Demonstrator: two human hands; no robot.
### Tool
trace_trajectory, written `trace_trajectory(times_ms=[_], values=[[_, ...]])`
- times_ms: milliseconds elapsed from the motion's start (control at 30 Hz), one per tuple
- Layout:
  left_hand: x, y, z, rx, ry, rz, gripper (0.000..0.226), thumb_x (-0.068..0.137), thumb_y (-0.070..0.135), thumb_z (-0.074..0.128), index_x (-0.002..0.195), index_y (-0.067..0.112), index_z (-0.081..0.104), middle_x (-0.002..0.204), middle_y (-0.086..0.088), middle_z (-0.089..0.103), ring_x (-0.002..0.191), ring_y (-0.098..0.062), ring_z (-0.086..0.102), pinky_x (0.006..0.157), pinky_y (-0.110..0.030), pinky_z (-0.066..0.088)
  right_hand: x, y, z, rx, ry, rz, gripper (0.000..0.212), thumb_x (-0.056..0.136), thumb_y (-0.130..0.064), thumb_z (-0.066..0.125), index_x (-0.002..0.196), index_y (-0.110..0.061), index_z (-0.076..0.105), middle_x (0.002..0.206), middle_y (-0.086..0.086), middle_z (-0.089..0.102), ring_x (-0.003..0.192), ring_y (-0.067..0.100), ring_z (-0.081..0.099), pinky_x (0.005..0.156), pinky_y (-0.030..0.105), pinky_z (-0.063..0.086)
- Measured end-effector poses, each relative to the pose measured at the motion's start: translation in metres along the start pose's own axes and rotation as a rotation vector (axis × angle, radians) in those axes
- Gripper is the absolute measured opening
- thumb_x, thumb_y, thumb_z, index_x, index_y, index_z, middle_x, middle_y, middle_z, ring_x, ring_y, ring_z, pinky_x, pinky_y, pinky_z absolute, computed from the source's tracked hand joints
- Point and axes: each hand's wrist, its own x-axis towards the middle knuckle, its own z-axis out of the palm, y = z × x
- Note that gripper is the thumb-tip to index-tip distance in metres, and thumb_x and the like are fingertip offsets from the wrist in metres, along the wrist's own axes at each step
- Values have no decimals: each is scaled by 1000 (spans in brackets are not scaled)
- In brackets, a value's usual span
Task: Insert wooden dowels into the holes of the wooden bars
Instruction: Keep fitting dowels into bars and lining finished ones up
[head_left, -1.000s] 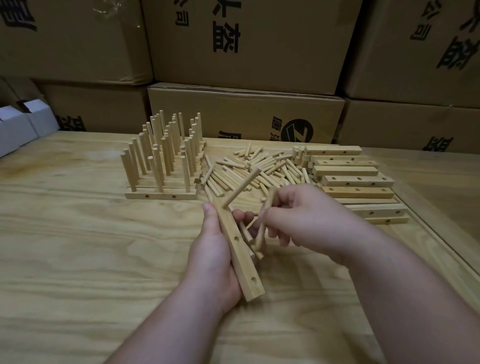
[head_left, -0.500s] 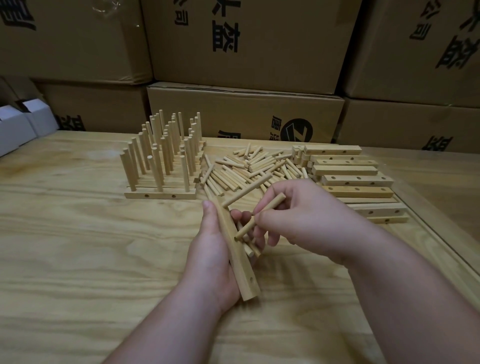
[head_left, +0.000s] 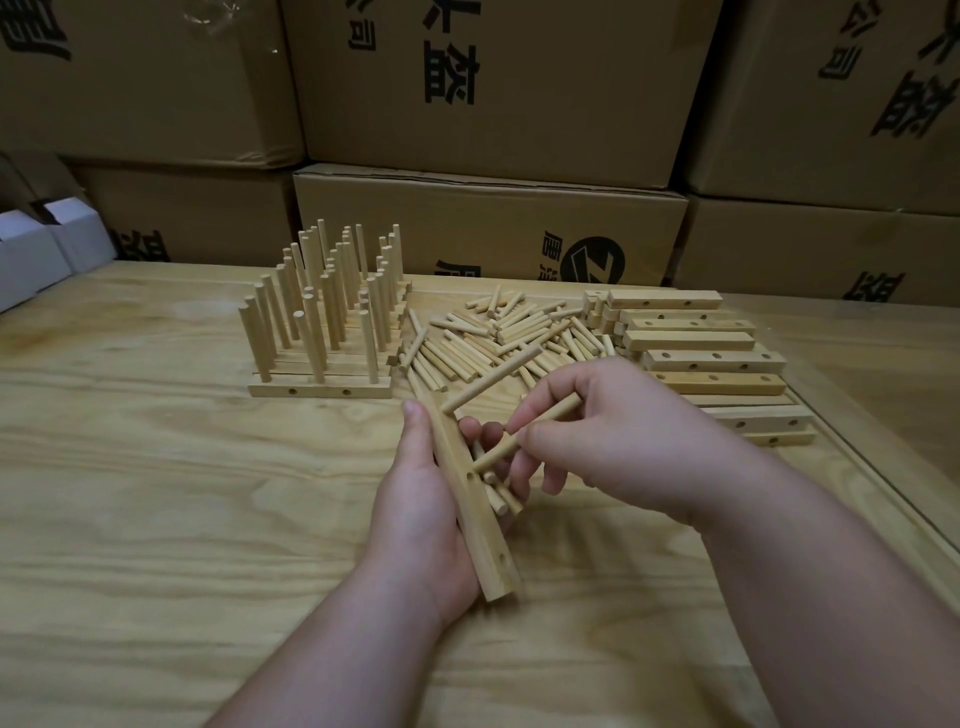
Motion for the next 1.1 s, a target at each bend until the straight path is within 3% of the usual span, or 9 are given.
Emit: trace_trajectory(times_ms=[133,400,533,667,833,933,1100], values=[[-2,0,2,23,-12,-7,65,91,71,48,59,19,71,79,-9,67,57,-26,64,63,-39,59,1,1,3,-26,-20,19,16,89,-7,62,90,-18,74,73,2,77,65,12,73,61,21,59],[-2,0,2,44,4,27,66,92,71,47,56,20,71,81,-10,68,56,-25,64,59,-34,54,-1,-3,0,-52,10,-39,15,87,-10,58,87,-18,71,73,0,77,69,15,73,71,34,61],[-4,1,3,73,4,19,62,91,73,46,67,19,66,74,-11,66,56,-26,62,57,-33,52,-1,-2,3,5,-27,-54,15,88,-6,57,87,-13,71,73,3,77,65,14,72,61,22,55],[-4,2,3,41,13,11,64,92,72,46,63,19,67,73,-6,67,53,-25,63,64,-36,55,1,1,4,20,-40,-34,15,87,-3,59,88,-11,71,74,4,77,61,11,70,49,13,47],[-2,2,2,73,26,12,63,93,72,41,69,18,64,79,-7,67,52,-27,62,69,-41,55,2,5,1,-40,-53,-2,13,85,-11,62,88,-17,73,75,1,77,64,9,71,49,10,46],[-1,2,1,84,34,7,65,92,74,40,63,21,65,82,-6,68,56,-27,64,76,-43,52,3,5,3,-63,-62,-9,12,85,-13,63,85,-19,73,73,2,77,68,12,73,59,20,56],[-1,2,0,110,39,8,66,90,77,41,60,24,68,82,-5,71,63,-25,70,71,-39,54,1,3,10,-191,-3,-57,7,84,-27,65,82,-25,71,69,-7,74,66,11,72,66,39,64]])
